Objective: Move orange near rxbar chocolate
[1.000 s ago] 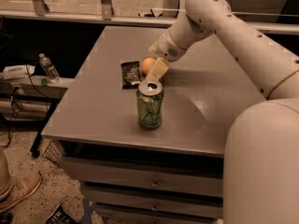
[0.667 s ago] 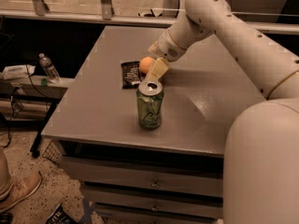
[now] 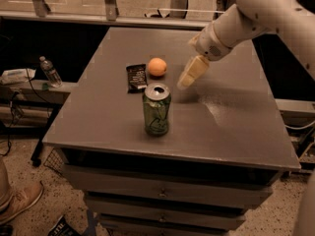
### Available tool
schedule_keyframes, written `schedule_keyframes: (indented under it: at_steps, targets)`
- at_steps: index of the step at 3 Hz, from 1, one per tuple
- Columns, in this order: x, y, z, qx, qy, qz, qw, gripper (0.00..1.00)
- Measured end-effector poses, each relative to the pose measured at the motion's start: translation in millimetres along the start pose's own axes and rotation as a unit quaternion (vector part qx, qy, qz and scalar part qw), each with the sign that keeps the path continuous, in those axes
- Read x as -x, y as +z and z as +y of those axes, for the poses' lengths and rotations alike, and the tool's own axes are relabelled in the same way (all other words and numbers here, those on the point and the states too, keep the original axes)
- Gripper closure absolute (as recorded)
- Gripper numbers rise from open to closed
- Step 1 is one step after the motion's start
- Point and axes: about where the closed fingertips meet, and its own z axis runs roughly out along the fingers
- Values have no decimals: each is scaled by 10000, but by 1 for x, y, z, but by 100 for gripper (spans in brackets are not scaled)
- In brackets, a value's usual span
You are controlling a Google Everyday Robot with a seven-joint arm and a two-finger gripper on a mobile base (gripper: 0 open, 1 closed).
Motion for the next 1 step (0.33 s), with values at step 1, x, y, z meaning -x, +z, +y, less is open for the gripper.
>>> schedule_keyframes:
  at_steps: [1]
  targets:
    - [-27,-53,9,-579,333,-67,9977,0]
